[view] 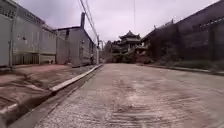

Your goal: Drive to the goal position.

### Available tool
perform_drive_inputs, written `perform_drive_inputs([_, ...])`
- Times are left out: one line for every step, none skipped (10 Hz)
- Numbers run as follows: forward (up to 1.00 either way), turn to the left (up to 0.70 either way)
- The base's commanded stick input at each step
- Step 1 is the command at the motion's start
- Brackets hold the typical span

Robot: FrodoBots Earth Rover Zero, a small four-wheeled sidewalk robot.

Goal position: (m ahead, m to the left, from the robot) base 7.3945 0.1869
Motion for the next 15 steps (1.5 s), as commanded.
perform_drive_inputs([1.00, 0.00])
perform_drive_inputs([1.00, 0.00])
perform_drive_inputs([1.00, 0.00])
perform_drive_inputs([1.00, 0.00])
perform_drive_inputs([1.00, 0.00])
perform_drive_inputs([1.00, 0.00])
perform_drive_inputs([1.00, 0.00])
perform_drive_inputs([1.00, 0.00])
perform_drive_inputs([1.00, 0.00])
perform_drive_inputs([1.00, 0.00])
perform_drive_inputs([1.00, 0.00])
perform_drive_inputs([1.00, 0.00])
perform_drive_inputs([1.00, 0.00])
perform_drive_inputs([1.00, 0.00])
perform_drive_inputs([1.00, 0.00])
